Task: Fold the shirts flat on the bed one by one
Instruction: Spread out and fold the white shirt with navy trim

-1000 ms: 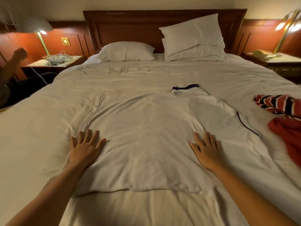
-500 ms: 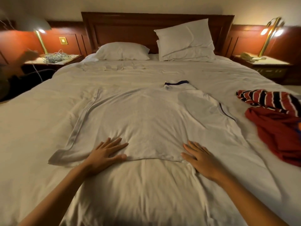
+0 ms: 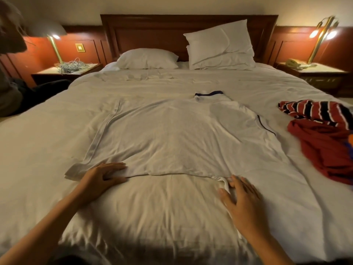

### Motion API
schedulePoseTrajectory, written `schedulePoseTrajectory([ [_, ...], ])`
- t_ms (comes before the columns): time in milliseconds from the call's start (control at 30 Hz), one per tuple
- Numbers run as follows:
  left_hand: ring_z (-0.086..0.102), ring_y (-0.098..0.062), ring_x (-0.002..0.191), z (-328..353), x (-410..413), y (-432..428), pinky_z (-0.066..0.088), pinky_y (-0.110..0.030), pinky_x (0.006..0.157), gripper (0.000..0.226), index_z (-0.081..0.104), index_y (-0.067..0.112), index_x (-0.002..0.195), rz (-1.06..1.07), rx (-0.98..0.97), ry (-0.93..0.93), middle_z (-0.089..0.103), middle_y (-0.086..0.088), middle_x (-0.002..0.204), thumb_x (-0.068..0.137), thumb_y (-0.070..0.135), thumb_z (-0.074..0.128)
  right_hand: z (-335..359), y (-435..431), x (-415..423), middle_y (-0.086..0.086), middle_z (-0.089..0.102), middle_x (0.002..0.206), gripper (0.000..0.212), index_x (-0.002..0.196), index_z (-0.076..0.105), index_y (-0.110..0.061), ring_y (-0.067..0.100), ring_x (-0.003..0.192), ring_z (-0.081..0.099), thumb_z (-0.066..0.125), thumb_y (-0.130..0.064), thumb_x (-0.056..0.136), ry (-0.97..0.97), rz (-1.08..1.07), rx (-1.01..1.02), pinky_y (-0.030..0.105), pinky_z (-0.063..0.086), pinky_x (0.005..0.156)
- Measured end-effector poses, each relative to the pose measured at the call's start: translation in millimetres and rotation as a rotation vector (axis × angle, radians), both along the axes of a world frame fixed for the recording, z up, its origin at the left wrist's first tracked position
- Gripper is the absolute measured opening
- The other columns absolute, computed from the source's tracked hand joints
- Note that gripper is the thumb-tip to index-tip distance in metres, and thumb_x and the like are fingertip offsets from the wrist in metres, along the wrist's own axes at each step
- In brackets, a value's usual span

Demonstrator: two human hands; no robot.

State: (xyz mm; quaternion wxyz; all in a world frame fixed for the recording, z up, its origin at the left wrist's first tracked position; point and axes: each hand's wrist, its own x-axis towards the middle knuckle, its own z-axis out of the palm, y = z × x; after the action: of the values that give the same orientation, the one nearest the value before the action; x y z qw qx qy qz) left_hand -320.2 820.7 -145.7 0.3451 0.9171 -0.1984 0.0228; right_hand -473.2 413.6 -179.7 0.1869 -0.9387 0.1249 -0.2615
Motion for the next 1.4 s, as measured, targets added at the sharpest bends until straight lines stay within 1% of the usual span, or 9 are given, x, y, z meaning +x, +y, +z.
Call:
schedulePoseTrajectory([
  [167, 0.063, 0.001, 0.109, -3, -4, 3, 0.048, -0.027, 0.095, 0.022, 0.075, 0.032, 0.100, 0.042, 0.004, -0.116, 0.070, 0.022, 0.111, 0.081, 0.041, 0.070, 7, 0, -7, 0.010, 0.073, 0.100, 0.036, 0.111, 0.070, -0.002, 0.033, 0.106, 0.066, 0.080, -0.019, 0.081, -0.006, 0.060, 0.020, 0.047, 0.053, 0.091],
  [267, 0.065, -0.004, 0.103, -1, -3, 7, 0.050, -0.030, 0.089, 0.018, 0.074, 0.029, 0.101, 0.015, 0.087, -0.190, 0.071, 0.018, 0.107, 0.085, 0.037, 0.069, 26, -8, -12, -0.002, 0.068, 0.077, 0.010, 0.085, 0.065, -0.018, 0.025, 0.079, 0.065, 0.075, -0.021, 0.087, 0.025, 0.047, 0.154, 0.036, 0.049, 0.069],
  [333, 0.067, -0.010, 0.097, 5, 1, 14, 0.054, -0.036, 0.083, 0.014, 0.075, 0.029, 0.100, 0.005, 0.151, -0.244, 0.071, 0.015, 0.103, 0.090, 0.037, 0.069, 43, -25, -9, -0.007, 0.064, 0.063, 0.022, 0.073, 0.057, -0.026, 0.013, 0.064, 0.063, 0.072, -0.025, 0.088, 0.071, 0.075, 0.299, 0.028, 0.045, 0.061],
  [467, 0.068, -0.007, 0.071, 28, 24, 28, 0.053, -0.032, 0.063, 0.008, 0.068, 0.042, 0.081, 0.091, 0.192, -0.206, 0.071, 0.014, 0.074, 0.085, 0.036, 0.070, 84, -77, 27, -0.006, 0.072, 0.071, 0.018, 0.074, 0.068, -0.022, 0.009, 0.070, 0.068, 0.069, -0.022, 0.091, 0.271, 0.218, 0.520, 0.019, 0.046, 0.064],
  [567, 0.069, -0.016, 0.074, 50, 70, 20, 0.049, -0.033, 0.068, 0.019, 0.069, 0.034, 0.077, 0.157, 0.165, -0.074, 0.072, 0.008, 0.073, 0.088, 0.019, 0.075, 115, -109, 90, -0.011, 0.073, 0.073, 0.016, 0.076, 0.072, -0.019, 0.000, 0.071, 0.066, 0.068, -0.018, 0.092, 0.504, 0.305, 0.437, 0.011, 0.045, 0.065],
  [767, 0.066, -0.025, 0.096, 103, 200, -15, 0.047, -0.030, 0.079, 0.012, 0.071, 0.028, 0.091, 0.091, 0.299, 0.041, 0.072, -0.001, 0.096, 0.087, 0.017, 0.076, 167, -125, 257, -0.001, 0.067, 0.108, 0.009, 0.099, 0.068, -0.030, 0.023, 0.103, 0.059, 0.059, -0.029, 0.098, 0.482, 0.224, -0.014, 0.032, 0.045, 0.087],
  [933, 0.047, -0.038, 0.126, 66, 251, -26, 0.040, -0.051, 0.101, 0.073, 0.041, 0.041, 0.145, 0.353, 0.570, 0.088, 0.039, -0.011, 0.145, 0.082, 0.072, 0.060, 108, -116, 291, 0.007, 0.026, 0.157, 0.056, 0.149, 0.031, -0.043, 0.034, 0.137, 0.035, 0.040, -0.060, 0.097, 0.475, -0.007, -0.162, 0.048, 0.024, 0.110],
  [1133, 0.043, -0.047, 0.127, -12, 224, -10, 0.037, -0.053, 0.101, 0.083, 0.034, 0.040, 0.142, 0.586, 0.605, 0.118, 0.042, -0.021, 0.141, 0.075, 0.087, 0.047, 29, -165, 214, 0.016, 0.032, 0.154, 0.068, 0.151, 0.035, -0.033, 0.039, 0.139, 0.030, 0.044, -0.063, 0.091, 0.376, -0.340, -0.035, 0.058, 0.027, 0.112],
  [1400, 0.061, -0.047, 0.092, -21, 206, -16, 0.044, -0.044, 0.072, 0.054, 0.047, 0.027, 0.135, 0.596, 0.362, 0.031, 0.060, -0.029, 0.108, 0.092, 0.057, 0.057, 22, -186, 191, 0.029, 0.051, 0.129, 0.077, 0.145, 0.035, -0.023, 0.046, 0.107, 0.054, 0.060, -0.064, 0.085, 0.330, -0.490, 0.172, 0.053, 0.048, 0.086],
])
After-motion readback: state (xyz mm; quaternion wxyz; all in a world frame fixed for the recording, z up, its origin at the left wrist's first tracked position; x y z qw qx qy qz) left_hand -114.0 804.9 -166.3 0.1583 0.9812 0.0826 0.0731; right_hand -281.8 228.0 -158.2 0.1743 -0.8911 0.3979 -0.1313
